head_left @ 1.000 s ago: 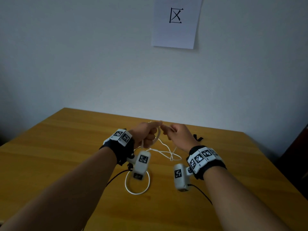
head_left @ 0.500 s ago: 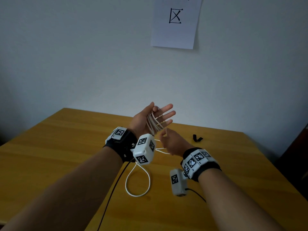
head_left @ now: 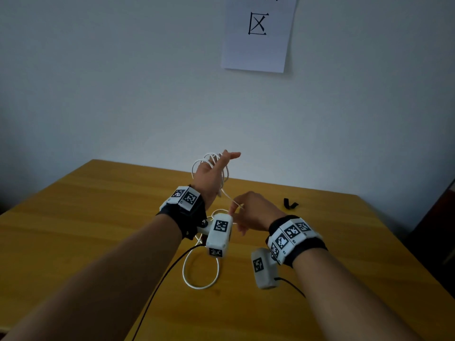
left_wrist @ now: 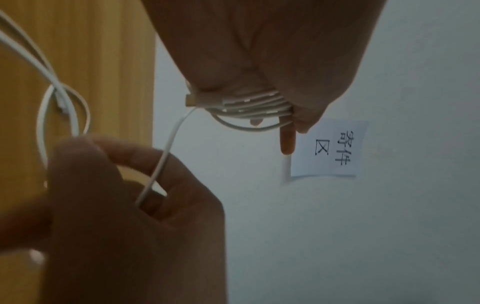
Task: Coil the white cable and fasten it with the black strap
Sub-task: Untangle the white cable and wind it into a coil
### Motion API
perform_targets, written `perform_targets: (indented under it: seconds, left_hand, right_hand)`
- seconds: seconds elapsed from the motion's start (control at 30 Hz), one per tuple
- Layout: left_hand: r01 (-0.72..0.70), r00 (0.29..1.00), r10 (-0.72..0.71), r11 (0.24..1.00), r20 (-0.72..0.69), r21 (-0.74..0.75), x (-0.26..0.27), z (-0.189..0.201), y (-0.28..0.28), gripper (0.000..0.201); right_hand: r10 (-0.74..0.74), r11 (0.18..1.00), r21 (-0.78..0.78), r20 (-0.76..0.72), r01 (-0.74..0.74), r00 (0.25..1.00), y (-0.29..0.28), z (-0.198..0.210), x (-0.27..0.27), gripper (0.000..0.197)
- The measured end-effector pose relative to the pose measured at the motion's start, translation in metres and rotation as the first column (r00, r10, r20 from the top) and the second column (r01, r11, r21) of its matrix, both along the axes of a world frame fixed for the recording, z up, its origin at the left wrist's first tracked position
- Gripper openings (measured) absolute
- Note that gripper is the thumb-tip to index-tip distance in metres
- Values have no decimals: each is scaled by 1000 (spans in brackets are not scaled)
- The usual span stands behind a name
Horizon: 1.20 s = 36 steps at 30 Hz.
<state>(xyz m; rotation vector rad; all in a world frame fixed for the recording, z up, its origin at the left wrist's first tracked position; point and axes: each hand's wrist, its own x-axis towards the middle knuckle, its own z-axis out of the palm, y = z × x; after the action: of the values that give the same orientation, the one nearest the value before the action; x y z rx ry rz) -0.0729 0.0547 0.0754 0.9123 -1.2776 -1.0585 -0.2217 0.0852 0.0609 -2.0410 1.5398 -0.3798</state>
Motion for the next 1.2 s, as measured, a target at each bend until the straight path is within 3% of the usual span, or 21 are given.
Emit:
perform_targets:
  seconds: [0.13,0.2,0.27,0.33,0.4,0.43,0.53,0.9,1.0,1.07,1.2]
  left_hand:
    - [-48,967,95,979,236,-198,3,1,-3,31]
    - [-35,882,156,963,445,-268,4,-6,-13,30]
    - [-4,710,177,969,681,-248,5,-18,-23,32]
    - [4,482,199,973,853,-229,4,-29,-28,40]
    - [9,286,203,977,937,-215,4,-32,-25,49]
    - [9,246,176,983,953,-184,5,-32,-22,50]
    - [-34,269,89,996,959,-83,8,-27,-12,57]
    - [-47,369,22,999,929,-5,11,-16,-5,69]
    - [-67,485,-66,991,872,112,14,-16,-6,59]
    - [-75,585,-104,981,805,181,16,-15,-6,69]
    - [-170,649,-48,964,759,206,19,-8,-4,84]
  right_hand:
    - [-31,999,-23,-51,30,998,3,1,-7,8]
    - [-57,998,-38,-62,54,996,2,4,-9,9]
    - [-72,995,-74,-96,65,993,0,8,-10,10]
    - [-89,990,-121,-129,74,988,-3,13,-12,11]
    - [-119,981,-167,-131,97,984,-5,18,-15,16]
    - [-135,977,-181,-123,112,983,-6,19,-17,19]
    - [-176,970,-184,-81,159,981,-7,18,-23,20]
    - [-236,956,-164,68,244,969,-11,11,-33,36]
    - [-230,952,-195,56,237,971,-14,7,-38,36]
    - [-232,951,-189,79,243,969,-14,5,-41,39]
    - [-247,939,-209,144,274,958,-14,4,-48,51]
